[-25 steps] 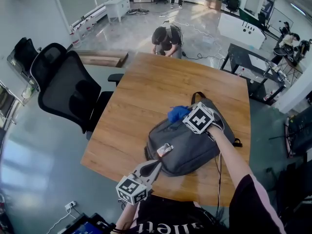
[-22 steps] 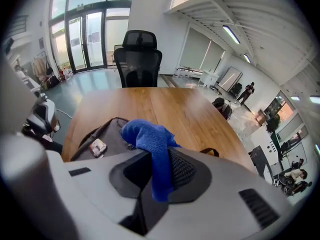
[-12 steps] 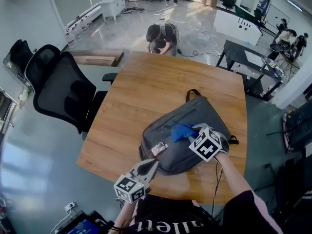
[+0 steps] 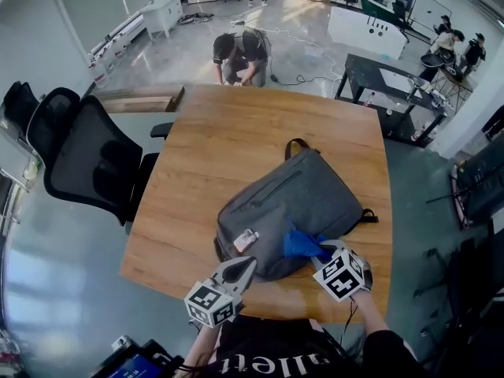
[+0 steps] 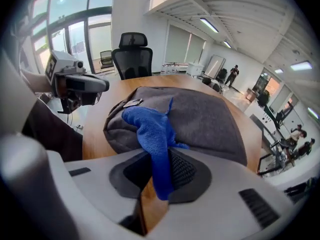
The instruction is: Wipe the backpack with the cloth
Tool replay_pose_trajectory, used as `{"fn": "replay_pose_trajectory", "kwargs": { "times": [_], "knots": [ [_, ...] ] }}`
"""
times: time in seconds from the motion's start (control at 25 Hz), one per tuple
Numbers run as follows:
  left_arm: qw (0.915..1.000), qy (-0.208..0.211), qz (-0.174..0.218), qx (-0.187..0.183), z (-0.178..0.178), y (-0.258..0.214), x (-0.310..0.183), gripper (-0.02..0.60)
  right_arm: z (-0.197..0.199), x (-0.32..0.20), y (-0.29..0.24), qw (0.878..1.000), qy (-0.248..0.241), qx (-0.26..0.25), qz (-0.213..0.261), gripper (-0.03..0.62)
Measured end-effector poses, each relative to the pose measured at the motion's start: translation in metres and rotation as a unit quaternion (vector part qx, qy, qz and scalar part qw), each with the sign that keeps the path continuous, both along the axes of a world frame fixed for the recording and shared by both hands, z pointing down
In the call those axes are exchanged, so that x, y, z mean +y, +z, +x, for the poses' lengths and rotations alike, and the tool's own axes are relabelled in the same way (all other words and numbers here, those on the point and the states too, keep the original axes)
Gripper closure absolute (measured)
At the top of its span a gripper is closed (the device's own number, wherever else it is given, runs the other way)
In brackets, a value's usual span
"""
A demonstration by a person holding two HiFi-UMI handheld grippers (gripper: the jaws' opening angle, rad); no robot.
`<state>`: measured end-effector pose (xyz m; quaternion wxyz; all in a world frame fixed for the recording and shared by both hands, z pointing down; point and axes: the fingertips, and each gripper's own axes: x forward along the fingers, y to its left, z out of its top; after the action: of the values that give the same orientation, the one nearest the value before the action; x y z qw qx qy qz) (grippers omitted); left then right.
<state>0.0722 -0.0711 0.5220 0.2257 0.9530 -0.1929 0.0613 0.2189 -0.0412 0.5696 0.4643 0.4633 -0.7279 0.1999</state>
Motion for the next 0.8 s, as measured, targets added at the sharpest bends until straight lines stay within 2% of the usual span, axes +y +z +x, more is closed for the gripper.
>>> {"fn": "replay_pose_trajectory", "kwargs": {
  "times": [0.12,0.24,0.4,0.52,0.64,0.8],
  "knots": [
    [1.0,0.005,-0.001,-0.001,0.004,0.0,-0.001,0.584,0.006,0.033,0.021,0.998,0.04,-0.019,-0.033,0.516],
    [0.9999,0.01,-0.003,-0.002,0.006,0.002,-0.002,0.584,0.011,0.059,0.042,0.996,0.061,-0.016,-0.06,0.516],
    [0.9998,0.016,-0.006,-0.006,0.008,0.005,-0.003,0.584,0.016,0.07,0.047,0.994,0.09,-0.025,-0.065,0.516],
    [0.9998,0.019,-0.008,-0.005,0.009,0.005,-0.004,0.584,0.028,0.055,0.025,0.992,0.117,-0.043,-0.033,0.516],
    [0.9997,0.021,-0.008,-0.003,0.01,0.006,-0.007,0.584,0.052,0.021,-0.014,0.993,0.112,-0.016,0.012,0.516],
    [0.9995,0.028,-0.01,-0.001,0.012,0.006,-0.01,0.584,0.084,-0.054,-0.061,0.992,0.097,0.004,0.081,0.516]
  ]
}}
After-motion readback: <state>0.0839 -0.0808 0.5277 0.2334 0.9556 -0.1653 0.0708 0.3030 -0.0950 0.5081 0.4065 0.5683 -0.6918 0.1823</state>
